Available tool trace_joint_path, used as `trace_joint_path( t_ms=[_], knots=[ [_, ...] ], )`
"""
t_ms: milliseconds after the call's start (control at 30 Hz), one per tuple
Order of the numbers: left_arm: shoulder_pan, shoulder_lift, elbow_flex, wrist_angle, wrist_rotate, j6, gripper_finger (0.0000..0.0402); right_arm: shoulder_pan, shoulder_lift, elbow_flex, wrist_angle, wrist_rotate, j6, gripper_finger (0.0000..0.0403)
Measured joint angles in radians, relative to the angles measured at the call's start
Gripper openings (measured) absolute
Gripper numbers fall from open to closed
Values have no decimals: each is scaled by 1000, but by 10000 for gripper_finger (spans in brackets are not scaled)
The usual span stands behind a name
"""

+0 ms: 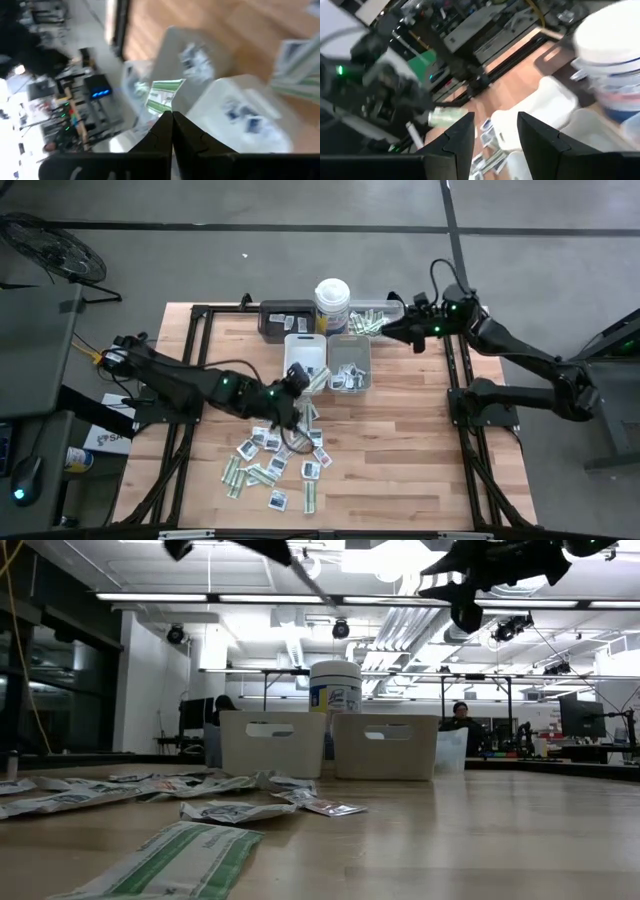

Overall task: Pick & Place First Aid Supplies
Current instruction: Put the band aid into the transparent bin

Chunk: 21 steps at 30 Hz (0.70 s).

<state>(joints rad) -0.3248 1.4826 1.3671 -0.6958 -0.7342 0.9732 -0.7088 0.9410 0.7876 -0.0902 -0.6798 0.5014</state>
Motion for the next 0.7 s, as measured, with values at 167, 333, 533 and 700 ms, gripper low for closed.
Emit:
trace_joint_path(
  t_ms=[167, 333, 533, 700],
  knots=[
    [57, 0, 50, 56, -17, 126, 0, 115, 39, 0, 68, 28, 22, 142],
    [99, 0, 78, 162, 1, 256, 0, 194, 101, 0, 198, 29, 96, 142],
    [118, 0, 97, 242, 25, 323, 0, 234, 186, 0, 345, 26, 174, 156],
    [117, 0, 101, 242, 26, 340, 0, 234, 241, 0, 456, -7, 247, 199]
  ],
)
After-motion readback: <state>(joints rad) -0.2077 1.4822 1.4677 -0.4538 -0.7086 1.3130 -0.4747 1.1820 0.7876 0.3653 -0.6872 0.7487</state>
